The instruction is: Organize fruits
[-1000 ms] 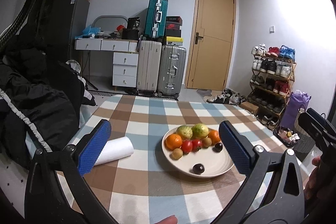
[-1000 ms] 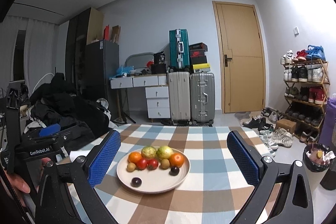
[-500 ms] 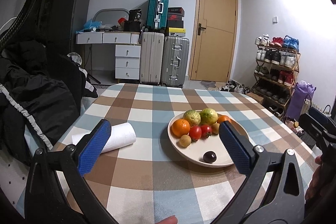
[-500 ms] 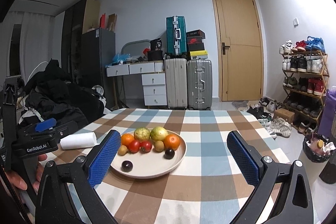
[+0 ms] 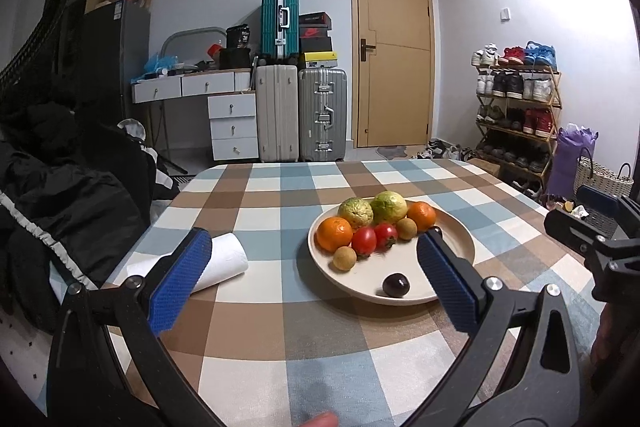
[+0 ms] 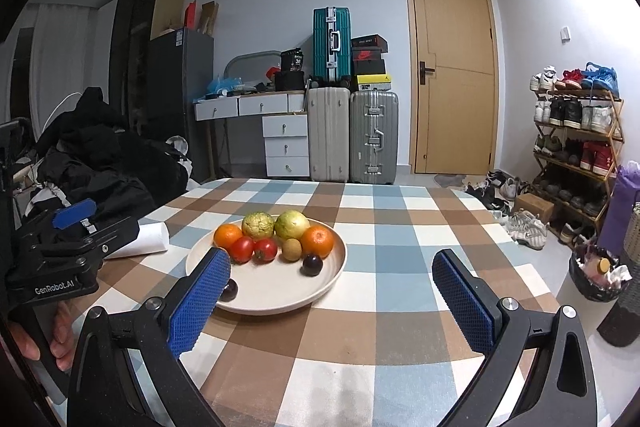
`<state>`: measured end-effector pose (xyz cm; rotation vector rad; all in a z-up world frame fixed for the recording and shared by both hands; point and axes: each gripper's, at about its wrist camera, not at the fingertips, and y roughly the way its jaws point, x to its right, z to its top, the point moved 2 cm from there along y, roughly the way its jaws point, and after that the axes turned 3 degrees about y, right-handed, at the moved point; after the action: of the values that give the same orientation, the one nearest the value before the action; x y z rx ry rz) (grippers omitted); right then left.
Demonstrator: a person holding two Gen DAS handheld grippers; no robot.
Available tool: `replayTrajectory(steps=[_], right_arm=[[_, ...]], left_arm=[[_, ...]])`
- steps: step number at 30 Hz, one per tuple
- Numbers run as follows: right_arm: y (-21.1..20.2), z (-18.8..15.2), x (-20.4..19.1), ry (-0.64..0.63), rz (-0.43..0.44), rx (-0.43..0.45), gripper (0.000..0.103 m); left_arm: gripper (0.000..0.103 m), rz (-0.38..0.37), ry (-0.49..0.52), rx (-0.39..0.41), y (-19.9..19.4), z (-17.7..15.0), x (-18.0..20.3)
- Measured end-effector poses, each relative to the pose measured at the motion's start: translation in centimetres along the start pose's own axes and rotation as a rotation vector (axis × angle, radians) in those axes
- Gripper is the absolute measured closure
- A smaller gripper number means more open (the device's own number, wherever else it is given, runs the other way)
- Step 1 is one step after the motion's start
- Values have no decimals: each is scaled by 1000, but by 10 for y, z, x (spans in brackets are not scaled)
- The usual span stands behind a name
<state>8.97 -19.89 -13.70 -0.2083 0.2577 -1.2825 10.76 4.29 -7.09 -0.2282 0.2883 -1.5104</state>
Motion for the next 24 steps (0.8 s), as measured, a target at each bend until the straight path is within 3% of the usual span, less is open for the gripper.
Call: replayTrajectory(steps=[24], right_arm=[[0,1,-3,-7,0,7,0]], left_arm=[[0,-1,-2,5,-3,0,-4]])
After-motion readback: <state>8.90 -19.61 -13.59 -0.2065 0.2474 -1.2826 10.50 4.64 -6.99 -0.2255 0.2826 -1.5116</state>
